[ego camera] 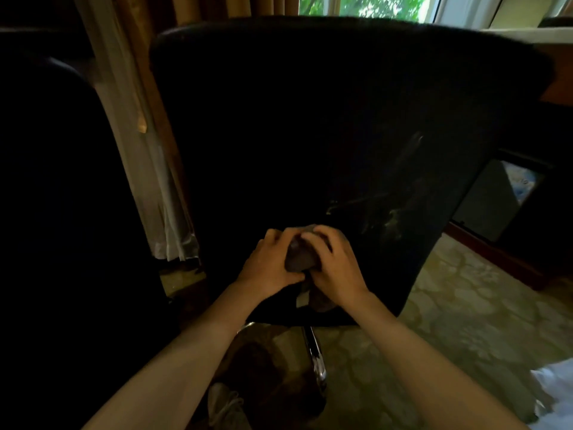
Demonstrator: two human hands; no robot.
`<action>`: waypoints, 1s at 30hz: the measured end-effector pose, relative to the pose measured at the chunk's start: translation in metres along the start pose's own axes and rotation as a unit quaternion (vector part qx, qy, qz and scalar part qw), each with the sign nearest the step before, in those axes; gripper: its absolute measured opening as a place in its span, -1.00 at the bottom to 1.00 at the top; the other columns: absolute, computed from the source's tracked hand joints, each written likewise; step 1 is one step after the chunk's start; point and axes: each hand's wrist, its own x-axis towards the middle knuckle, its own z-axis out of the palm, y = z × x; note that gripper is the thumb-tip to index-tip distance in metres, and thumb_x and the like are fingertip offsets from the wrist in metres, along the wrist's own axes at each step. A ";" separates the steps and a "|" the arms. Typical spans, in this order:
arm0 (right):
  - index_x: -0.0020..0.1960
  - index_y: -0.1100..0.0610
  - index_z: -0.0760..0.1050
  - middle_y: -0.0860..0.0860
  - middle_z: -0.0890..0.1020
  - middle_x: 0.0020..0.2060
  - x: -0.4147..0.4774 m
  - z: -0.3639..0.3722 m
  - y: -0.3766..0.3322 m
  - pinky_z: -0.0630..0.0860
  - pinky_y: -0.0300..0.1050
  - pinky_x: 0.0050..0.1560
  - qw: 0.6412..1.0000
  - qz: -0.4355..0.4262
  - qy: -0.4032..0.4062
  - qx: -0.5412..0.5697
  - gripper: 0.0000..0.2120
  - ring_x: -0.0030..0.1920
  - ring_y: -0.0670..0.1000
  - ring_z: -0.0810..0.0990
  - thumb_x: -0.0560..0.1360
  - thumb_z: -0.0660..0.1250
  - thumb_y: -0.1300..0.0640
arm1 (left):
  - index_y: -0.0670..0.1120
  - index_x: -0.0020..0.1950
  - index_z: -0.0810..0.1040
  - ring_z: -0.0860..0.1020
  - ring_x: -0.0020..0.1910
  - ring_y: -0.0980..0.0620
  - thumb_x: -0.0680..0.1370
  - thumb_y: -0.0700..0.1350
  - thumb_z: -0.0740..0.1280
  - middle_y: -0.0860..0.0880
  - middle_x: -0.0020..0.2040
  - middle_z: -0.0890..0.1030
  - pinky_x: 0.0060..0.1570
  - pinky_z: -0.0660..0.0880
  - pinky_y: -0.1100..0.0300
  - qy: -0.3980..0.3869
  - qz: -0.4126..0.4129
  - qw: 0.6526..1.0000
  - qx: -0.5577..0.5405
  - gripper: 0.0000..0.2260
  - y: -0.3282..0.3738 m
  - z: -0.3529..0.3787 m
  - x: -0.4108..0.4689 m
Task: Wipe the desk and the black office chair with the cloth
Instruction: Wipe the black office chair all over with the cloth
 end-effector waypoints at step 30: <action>0.18 0.07 0.37 0.08 0.38 0.16 0.015 -0.004 0.035 0.53 0.10 -0.06 0.975 -0.045 0.146 -0.163 -0.65 0.14 0.16 0.37 0.39 0.20 0.14 | -0.06 0.08 0.56 0.42 0.12 -0.11 0.14 -0.05 0.62 -0.10 0.08 0.58 0.06 0.55 0.00 0.239 0.164 0.941 0.176 -0.45 0.004 0.005 0.042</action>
